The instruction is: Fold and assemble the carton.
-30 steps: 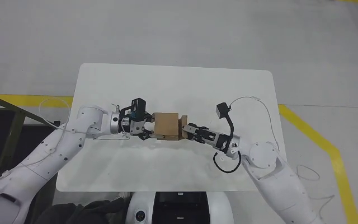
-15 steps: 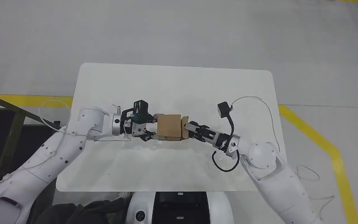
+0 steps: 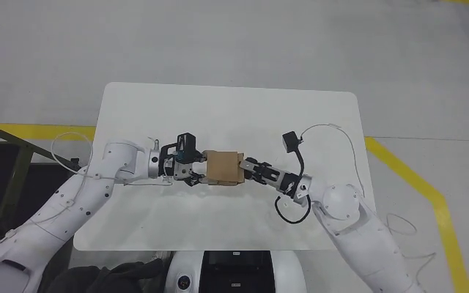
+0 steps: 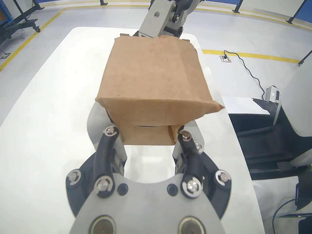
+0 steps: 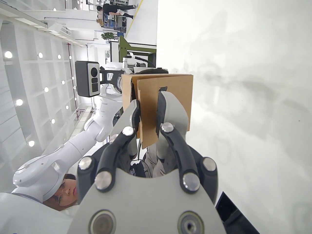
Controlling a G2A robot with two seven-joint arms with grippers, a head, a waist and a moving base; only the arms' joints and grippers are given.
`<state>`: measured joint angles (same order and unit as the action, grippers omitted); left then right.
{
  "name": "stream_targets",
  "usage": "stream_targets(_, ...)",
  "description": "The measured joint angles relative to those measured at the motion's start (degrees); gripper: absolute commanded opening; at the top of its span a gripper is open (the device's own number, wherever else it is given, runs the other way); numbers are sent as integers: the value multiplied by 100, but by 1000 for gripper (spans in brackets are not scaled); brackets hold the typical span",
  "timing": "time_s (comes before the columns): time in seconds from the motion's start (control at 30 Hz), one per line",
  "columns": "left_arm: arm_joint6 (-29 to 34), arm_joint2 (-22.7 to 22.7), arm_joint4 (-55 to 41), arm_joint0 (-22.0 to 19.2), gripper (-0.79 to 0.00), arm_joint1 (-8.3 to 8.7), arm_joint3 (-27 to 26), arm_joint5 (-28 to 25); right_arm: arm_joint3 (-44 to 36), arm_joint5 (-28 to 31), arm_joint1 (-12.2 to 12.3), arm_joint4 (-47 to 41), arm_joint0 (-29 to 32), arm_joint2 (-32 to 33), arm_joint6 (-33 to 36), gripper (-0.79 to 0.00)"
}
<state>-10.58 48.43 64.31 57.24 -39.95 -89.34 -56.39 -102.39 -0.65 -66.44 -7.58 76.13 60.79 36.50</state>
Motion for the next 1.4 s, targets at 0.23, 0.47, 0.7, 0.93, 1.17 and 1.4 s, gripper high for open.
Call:
stream_targets(0.23,84,98,46,76,-416,-36,-49,88,-25,-39,-16,-30,13,-14,-137,-600)
stream_targets(0.47,181,188,90,142,-416,-73,-100,164,-70,-96,-44,-55,48,-88,-331,-566)
stream_targets(0.7,282,283,83,219,-416,-105,-127,199,-118,-45,-60,-191,106,-22,-525,-471)
stream_targets(0.93,353,370,84,271,-416,-138,-131,203,-227,81,-51,-314,217,91,-513,-459)
stream_targets(1.17,468,425,101,307,-413,-180,-176,253,-268,94,-73,-297,170,-19,-435,-446)
stream_targets(1.4,547,494,90,343,-409,-215,-181,221,-177,90,-103,-307,68,-96,-447,-437)
